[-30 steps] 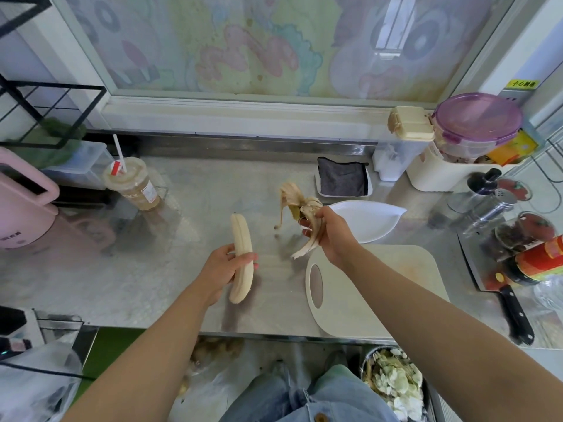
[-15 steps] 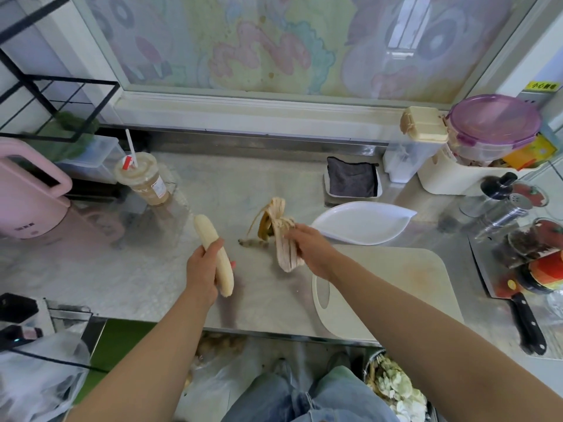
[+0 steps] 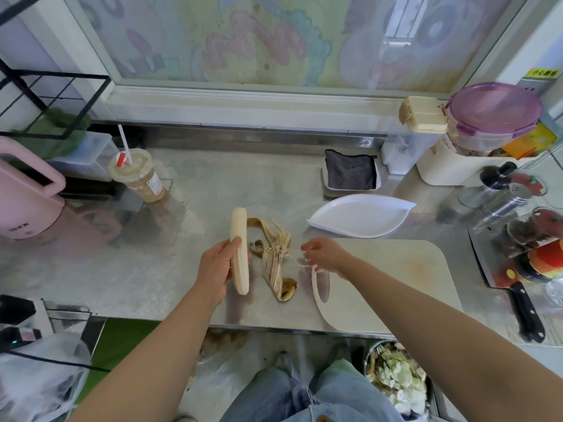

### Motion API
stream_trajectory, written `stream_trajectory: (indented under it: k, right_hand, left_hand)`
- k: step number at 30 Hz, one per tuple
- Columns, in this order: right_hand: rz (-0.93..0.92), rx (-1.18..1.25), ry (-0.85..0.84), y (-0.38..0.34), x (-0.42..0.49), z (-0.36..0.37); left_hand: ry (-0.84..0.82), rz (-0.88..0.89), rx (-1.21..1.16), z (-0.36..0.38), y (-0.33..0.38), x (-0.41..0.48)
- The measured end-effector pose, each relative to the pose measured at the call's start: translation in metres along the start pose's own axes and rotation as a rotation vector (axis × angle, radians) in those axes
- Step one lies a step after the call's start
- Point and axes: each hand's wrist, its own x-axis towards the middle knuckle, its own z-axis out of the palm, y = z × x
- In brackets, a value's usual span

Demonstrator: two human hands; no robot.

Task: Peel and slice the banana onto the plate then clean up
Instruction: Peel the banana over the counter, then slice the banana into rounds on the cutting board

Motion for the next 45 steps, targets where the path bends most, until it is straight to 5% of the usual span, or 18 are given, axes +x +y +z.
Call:
stream_trajectory:
  k: [5, 11, 17, 23, 31, 40, 45]
  right_hand:
    - [-0.15, 0.14, 0.24, 0.003, -0.005, -0.01]
    - [-0.122, 0.611, -0.005, 0.003, -0.029, -0.026]
    - [-0.053, 0.869, 0.149, 0.054, -0.052, -0.045]
    - [0.083, 0.966, 0.262, 0.11, -0.065, -0.063]
    - [0.182, 0.792, 0.36, 0.183, -0.082, -0.098]
    - [0.15, 0.513, 0.438, 0.221, -0.083, -0.126]
    - [0.22, 0.191, 0.62, 0.252, -0.086, -0.17]
  left_hand:
    - [-0.02, -0.004, 0.044, 0.01, 0.0, 0.002]
    - [-0.364, -0.044, 0.251, 0.071, 0.001, -0.014]
    - [-0.553, -0.03, 0.477, 0.126, -0.036, -0.025]
    - [-0.524, 0.335, 1.143, 0.168, -0.069, -0.025]
    - [-0.424, 0.984, 1.456, 0.225, -0.108, -0.026]
    - [-0.503, 1.018, 1.577, 0.24, -0.127, -0.022]
    - [-0.564, 1.035, 1.559, 0.263, -0.136, -0.029]
